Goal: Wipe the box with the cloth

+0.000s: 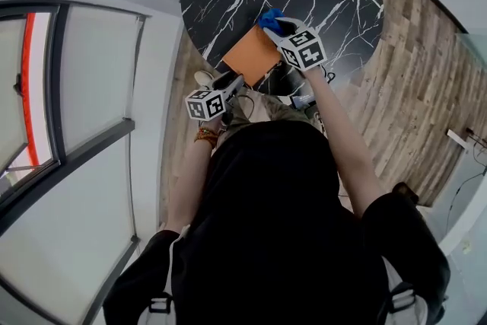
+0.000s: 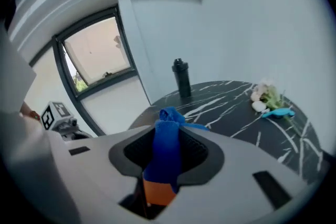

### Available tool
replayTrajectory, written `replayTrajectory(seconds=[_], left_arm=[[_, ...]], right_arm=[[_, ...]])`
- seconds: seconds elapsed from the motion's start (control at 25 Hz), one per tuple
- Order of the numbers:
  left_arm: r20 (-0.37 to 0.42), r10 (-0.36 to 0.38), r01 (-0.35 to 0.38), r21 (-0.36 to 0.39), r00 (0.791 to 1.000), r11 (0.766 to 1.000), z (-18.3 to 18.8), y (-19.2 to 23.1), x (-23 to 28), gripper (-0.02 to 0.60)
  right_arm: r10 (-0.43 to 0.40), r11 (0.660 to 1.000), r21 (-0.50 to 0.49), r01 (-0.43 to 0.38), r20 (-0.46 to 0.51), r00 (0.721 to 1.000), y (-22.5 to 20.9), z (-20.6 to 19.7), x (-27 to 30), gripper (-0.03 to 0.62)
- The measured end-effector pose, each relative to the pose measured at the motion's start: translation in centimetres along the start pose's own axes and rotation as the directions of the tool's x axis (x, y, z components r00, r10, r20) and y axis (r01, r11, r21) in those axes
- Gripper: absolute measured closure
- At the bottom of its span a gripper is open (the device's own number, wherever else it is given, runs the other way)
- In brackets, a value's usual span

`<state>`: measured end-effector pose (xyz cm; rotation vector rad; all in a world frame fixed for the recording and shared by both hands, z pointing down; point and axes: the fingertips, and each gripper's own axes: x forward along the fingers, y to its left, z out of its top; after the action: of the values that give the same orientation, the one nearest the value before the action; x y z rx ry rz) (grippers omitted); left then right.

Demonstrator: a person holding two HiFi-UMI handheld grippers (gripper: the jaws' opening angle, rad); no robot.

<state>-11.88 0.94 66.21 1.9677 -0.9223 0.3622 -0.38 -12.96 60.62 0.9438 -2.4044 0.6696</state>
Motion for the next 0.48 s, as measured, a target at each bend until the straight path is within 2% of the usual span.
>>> replayTrajectory(seconds=[0.08,0.2,0.32,0.48], left_arm=[[-0.009,-0.001,0.001,0.013,1.000,1.000,-0.2,-0.1,0.1,0.413],[-0.055,0.004,-0.001,0.060,0.998,0.998,-1.8,-0.7,0.6,0.413],[-0.120,0.007,0.008,0.126,0.993,0.992,-2.7,-1.2,0.7,0.402],[-0.101,0.012,-0.002,0.100,0.995,0.995,-2.2,-0.8,0.8,0.400]], right_arm=[[-0.066,0.997,-0.043,0.064,-0.069,0.995,-2.2,-1.1,-0.4,0.477],[-0.062,0.996,-0.073,0.048,-0.191,0.980,-2.6,-5.6,0.8,0.477],[-0.051,0.998,-0.032,0.046,-0.155,0.987,-1.9,-6.7,1.5,0.477],[0.002,0.999,0.033,0.002,-0.143,0.990,-0.4,-6.4,2.1,0.477]])
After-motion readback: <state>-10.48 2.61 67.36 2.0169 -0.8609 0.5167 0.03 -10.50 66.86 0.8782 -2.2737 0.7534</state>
